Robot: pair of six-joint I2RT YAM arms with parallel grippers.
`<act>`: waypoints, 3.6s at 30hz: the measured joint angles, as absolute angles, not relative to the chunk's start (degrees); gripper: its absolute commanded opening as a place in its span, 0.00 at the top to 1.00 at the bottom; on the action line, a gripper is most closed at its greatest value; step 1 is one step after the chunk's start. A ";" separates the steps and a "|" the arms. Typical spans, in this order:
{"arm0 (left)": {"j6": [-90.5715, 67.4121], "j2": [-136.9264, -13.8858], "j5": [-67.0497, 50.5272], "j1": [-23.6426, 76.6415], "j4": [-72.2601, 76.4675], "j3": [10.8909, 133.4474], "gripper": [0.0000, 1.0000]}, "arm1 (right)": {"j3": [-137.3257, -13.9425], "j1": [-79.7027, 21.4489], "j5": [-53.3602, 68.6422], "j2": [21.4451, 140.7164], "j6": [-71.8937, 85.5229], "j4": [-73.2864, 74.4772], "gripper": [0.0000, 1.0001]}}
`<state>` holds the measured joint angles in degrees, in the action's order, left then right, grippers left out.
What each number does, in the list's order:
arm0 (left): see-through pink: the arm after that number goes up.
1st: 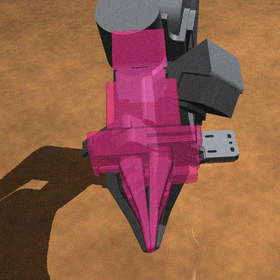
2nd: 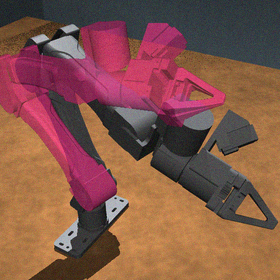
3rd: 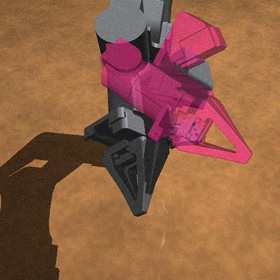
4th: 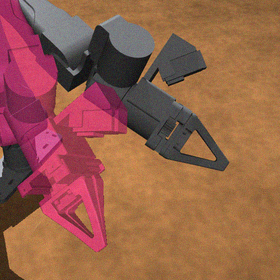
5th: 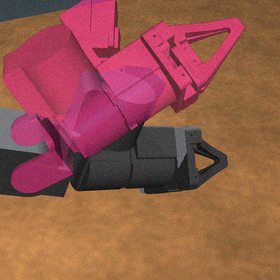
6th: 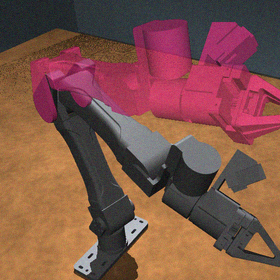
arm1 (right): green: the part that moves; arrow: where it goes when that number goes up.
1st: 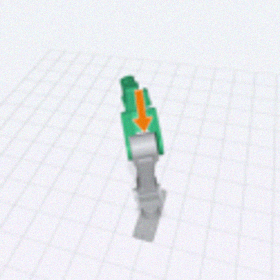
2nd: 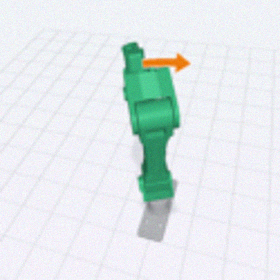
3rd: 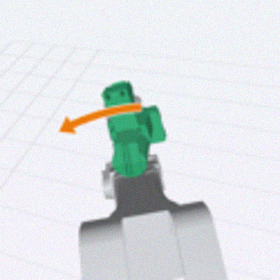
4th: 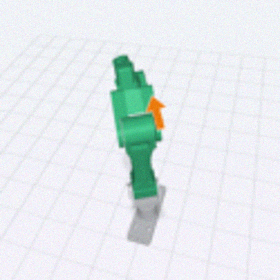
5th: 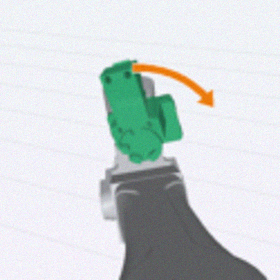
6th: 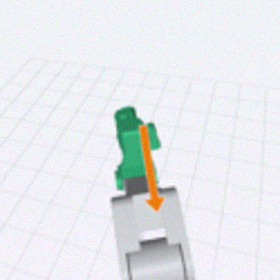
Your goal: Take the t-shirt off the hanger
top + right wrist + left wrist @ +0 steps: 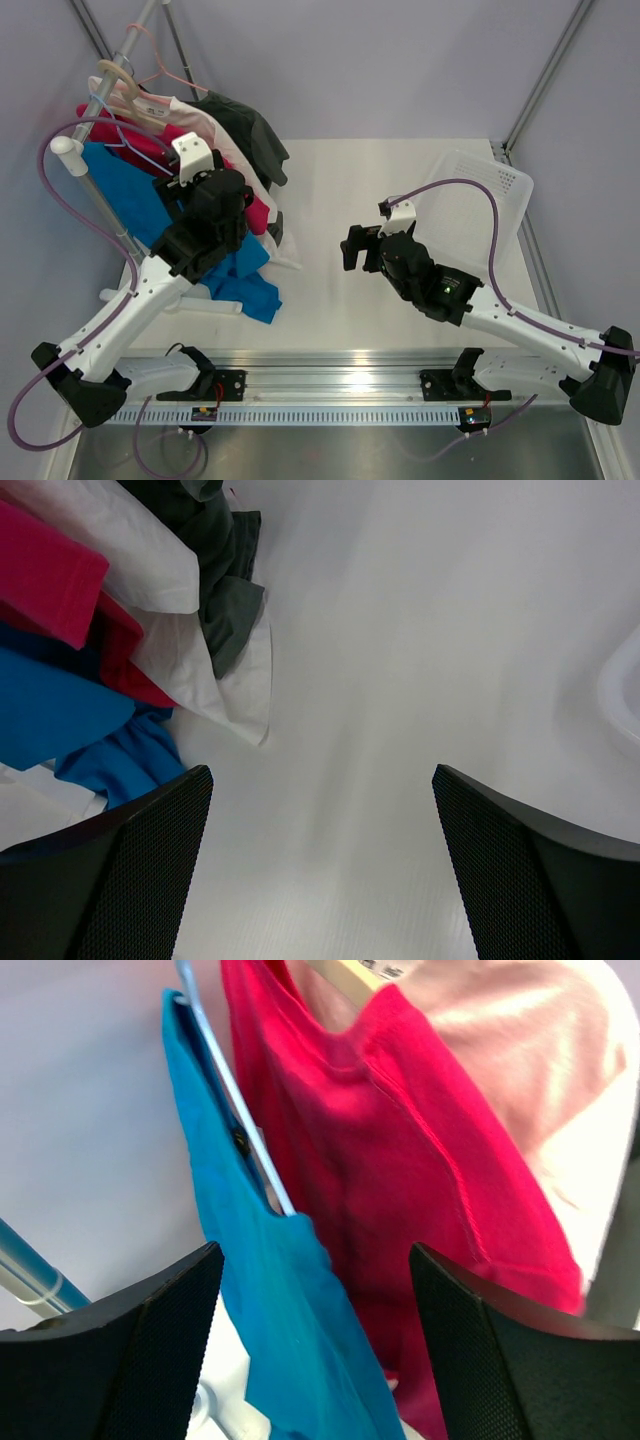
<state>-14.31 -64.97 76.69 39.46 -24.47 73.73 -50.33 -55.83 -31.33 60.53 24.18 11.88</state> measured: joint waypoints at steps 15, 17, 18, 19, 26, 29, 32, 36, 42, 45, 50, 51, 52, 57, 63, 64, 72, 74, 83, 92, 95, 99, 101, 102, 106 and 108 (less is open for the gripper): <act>-4.99 -65.01 76.77 34.02 -13.41 71.35 0.42 | -50.35 -55.83 -30.50 60.05 24.14 11.92 0.01; -4.34 -65.10 76.79 33.71 -12.82 71.35 0.41 | -50.39 -55.83 -30.52 60.20 24.14 11.97 0.01; -4.05 -65.30 76.82 33.63 -12.47 71.35 0.41 | -50.57 -55.83 -30.50 60.38 24.14 12.10 0.01; -3.88 -65.52 76.82 33.56 -12.19 71.35 0.41 | -50.81 -55.83 -30.52 60.64 24.14 12.32 0.01; -3.31 -68.03 76.82 32.01 -11.92 70.48 0.49 | -51.92 -55.83 -30.57 61.89 24.12 13.17 0.00; -3.44 -68.34 76.82 31.14 -11.92 70.22 0.64 | -51.99 -55.83 -30.59 61.95 24.12 13.23 0.00; -3.51 -68.34 77.10 30.61 -11.70 70.24 1.00 | -52.16 -55.83 -30.61 61.95 24.12 13.34 0.00; -3.20 -68.38 78.06 30.00 -11.42 70.37 1.00 | -52.18 -55.83 -30.61 61.95 24.14 13.56 0.01; -2.33 -68.38 78.08 30.00 -12.14 71.68 1.00 | -52.18 -55.83 -30.76 61.95 24.14 13.69 0.01; -1.30 -68.36 78.08 30.02 -12.75 73.52 1.00 | -52.18 -55.83 -30.79 61.95 24.12 13.69 0.01; 0.95 -67.18 78.11 30.17 -13.26 75.55 1.00 | -52.18 -55.83 -30.83 62.06 24.12 13.69 0.00; 1.43 -66.70 78.13 30.26 -13.30 75.70 1.00 | -52.18 -55.83 -30.85 62.13 24.12 13.69 0.01; 1.78 -66.19 78.17 30.35 -13.30 75.77 1.00 | -52.18 -55.83 -30.85 62.24 24.12 13.72 0.00; 3.33 -63.51 78.50 31.35 -13.67 75.77 1.00 | -52.21 -55.83 -30.92 62.70 24.12 14.06 0.01; 4.08 -59.68 80.05 34.76 -14.72 74.56 1.00 | -52.38 -55.83 -30.89 62.83 24.12 14.59 0.00; 4.08 -58.87 80.58 35.66 -15.27 74.37 1.00 | -52.51 -55.83 -30.92 62.85 24.12 14.72 0.00; 3.99 -53.84 83.31 46.61 -18.26 70.00 1.00 | -53.06 -55.83 -30.96 63.86 24.12 14.85 0.00; 3.97 -53.01 83.44 48.77 -18.81 68.20 1.00 | -53.15 -55.83 -31.03 64.53 24.03 14.87 0.00; 2.92 -47.64 83.85 56.42 -20.12 63.72 1.00 | -54.89 -55.83 -33.58 68.10 23.68 16.05 0.00; 2.96 -43.31 84.58 64.79 -20.18 58.63 1.00 | -55.77 -55.83 -34.87 69.52 23.64 16.97 0.00; 2.83 -42.00 84.58 65.01 -20.75 57.93 1.00 | -55.92 -55.83 -35.16 69.52 23.55 17.08 0.01; 2.26 -40.40 84.64 65.25 -20.75 58.06 1.00 | -55.94 -55.83 -35.51 69.56 23.49 17.17 0.01; 1.87 -39.83 84.77 66.74 -20.62 58.30 1.00 | -56.01 -55.83 -35.55 69.73 23.40 17.28 0.00; 1.83 -39.72 84.97 68.07 -20.64 58.37 1.00 | -56.12 -55.83 -35.64 69.95 23.31 17.34 0.01; 1.65 -40.05 85.17 72.95 -20.73 58.43 1.00 | -56.97 -55.83 -36.34 71.33 23.22 17.89 0.01; 1.65 -40.16 85.32 74.54 -20.78 58.41 1.00 | -57.45 -55.83 -36.91 72.07 23.20 18.37 0.01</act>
<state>1.65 -40.16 85.32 74.54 -20.78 58.41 -57.45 -55.83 -36.91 72.07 23.20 18.37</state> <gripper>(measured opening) 0.040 0.993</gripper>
